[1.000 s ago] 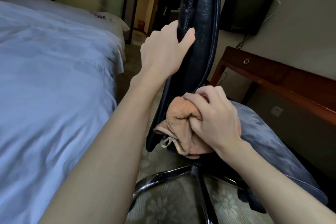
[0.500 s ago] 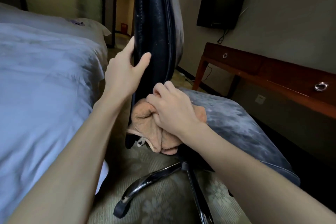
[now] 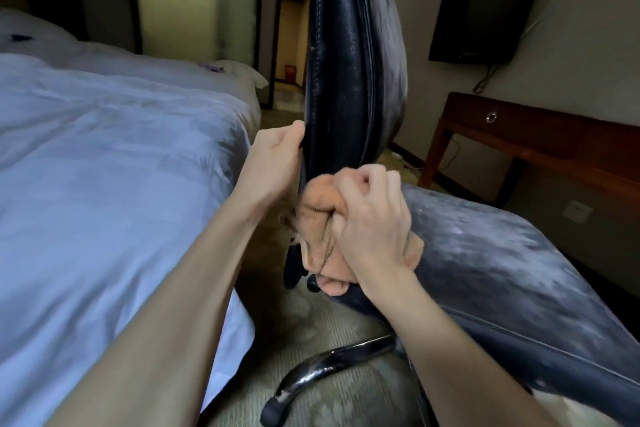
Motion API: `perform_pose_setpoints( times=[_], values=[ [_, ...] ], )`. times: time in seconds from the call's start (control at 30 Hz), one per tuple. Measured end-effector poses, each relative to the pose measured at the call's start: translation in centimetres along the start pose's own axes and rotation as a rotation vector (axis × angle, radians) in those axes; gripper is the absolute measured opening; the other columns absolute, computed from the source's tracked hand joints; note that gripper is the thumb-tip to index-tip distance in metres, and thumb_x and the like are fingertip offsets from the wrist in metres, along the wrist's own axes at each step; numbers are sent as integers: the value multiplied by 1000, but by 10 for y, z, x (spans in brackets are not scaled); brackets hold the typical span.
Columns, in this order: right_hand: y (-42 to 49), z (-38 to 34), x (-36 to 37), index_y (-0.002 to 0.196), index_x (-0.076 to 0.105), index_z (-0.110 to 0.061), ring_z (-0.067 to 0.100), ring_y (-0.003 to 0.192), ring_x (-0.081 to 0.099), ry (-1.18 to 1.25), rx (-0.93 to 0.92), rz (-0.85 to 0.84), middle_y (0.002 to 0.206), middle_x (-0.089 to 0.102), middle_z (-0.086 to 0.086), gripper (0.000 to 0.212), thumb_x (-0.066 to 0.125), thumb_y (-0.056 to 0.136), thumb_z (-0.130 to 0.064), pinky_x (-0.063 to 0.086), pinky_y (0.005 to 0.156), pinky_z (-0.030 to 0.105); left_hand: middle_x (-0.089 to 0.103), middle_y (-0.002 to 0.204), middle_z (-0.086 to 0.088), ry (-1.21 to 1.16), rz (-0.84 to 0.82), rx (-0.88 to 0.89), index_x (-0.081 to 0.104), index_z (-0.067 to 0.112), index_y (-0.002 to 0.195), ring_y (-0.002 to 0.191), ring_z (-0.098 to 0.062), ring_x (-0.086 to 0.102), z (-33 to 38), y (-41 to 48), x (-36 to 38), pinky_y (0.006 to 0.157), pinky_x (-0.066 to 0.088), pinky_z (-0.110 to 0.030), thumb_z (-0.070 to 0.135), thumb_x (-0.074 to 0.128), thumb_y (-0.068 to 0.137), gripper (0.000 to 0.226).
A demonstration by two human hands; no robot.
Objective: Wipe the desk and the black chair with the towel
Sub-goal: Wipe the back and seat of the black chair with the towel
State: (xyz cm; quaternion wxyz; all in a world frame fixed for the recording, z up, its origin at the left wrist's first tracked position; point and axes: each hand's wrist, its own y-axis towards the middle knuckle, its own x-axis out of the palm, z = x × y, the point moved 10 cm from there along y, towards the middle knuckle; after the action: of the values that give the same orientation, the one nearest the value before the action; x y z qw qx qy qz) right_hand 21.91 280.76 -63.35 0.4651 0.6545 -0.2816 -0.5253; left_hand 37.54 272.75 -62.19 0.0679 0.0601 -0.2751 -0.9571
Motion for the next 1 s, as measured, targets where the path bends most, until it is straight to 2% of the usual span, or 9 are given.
perform_pose_setpoints(
  times=[0.1, 0.2, 0.4, 0.5, 0.57, 0.7, 0.77, 0.9, 1.0],
  values=[
    [-23, -7, 25, 96, 67, -12, 33, 89, 51, -21, -50, -95, 100, 56, 11, 23, 63, 75, -7, 46, 62, 41, 77, 101, -15, -47, 53, -2, 71, -5, 97, 101, -22, 70, -2, 0, -2, 103, 51, -52, 52, 50, 91, 61],
    [-36, -14, 38, 99, 65, -13, 32, 89, 50, -12, -85, -201, 99, 54, 10, 25, 56, 77, -11, 47, 62, 41, 67, 84, -3, -48, 78, 1, 70, -2, 86, 86, -13, 60, -2, -2, -3, 84, 49, -40, 52, 50, 92, 58],
    [-25, -6, 37, 107, 70, -23, 20, 100, 50, 98, -52, -366, 103, 52, -3, 26, 64, 81, -21, 45, 64, 30, 77, 99, -17, -63, 54, -29, 73, -2, 87, 100, -21, 71, -6, 0, 0, 105, 50, -59, 48, 52, 97, 55],
    [-7, 9, 34, 105, 71, -32, 13, 104, 48, 179, -54, -485, 104, 53, -11, 23, 61, 85, -25, 48, 73, 34, 79, 102, 11, -120, 39, -21, 81, 34, 83, 110, -4, 71, -1, -6, 2, 99, 53, -27, 29, 48, 107, 42],
    [8, 25, 10, 98, 73, -30, 14, 100, 49, 202, 14, -320, 101, 55, -10, 21, 64, 81, -21, 47, 70, 35, 79, 101, 16, -154, 23, -6, 80, 39, 87, 110, -1, 70, 4, -10, 3, 97, 51, -18, 20, 47, 109, 43],
    [15, 45, -29, 95, 76, -23, 21, 96, 51, 185, 122, 37, 99, 57, -2, 24, 68, 75, -12, 38, 63, 31, 79, 112, 11, -136, 7, 43, 81, 44, 97, 118, -6, 69, 5, -11, 2, 111, 49, -38, 33, 54, 106, 31],
    [5, 36, -19, 92, 74, -20, 23, 96, 51, 124, 72, 0, 99, 57, 2, 21, 66, 74, -13, 37, 63, 31, 77, 118, 8, -147, 0, 62, 80, 40, 106, 122, -8, 67, 5, -14, 3, 113, 47, -42, 35, 55, 104, 26],
    [-37, -1, 36, 89, 69, -16, 24, 91, 51, 7, -146, -286, 96, 54, 2, 17, 65, 73, -18, 51, 60, 39, 79, 115, 0, -133, 4, 92, 83, 24, 106, 120, -14, 69, 9, -15, 2, 111, 49, -46, 38, 58, 100, 30],
    [-16, 13, 36, 88, 66, -23, 22, 96, 52, -27, -80, -331, 95, 52, -3, 9, 59, 82, -22, 43, 62, 34, 73, 129, 8, -48, 20, 85, 74, 18, 128, 127, -6, 63, 5, -11, -2, 113, 48, -42, 41, 57, 95, 43]
  ],
)
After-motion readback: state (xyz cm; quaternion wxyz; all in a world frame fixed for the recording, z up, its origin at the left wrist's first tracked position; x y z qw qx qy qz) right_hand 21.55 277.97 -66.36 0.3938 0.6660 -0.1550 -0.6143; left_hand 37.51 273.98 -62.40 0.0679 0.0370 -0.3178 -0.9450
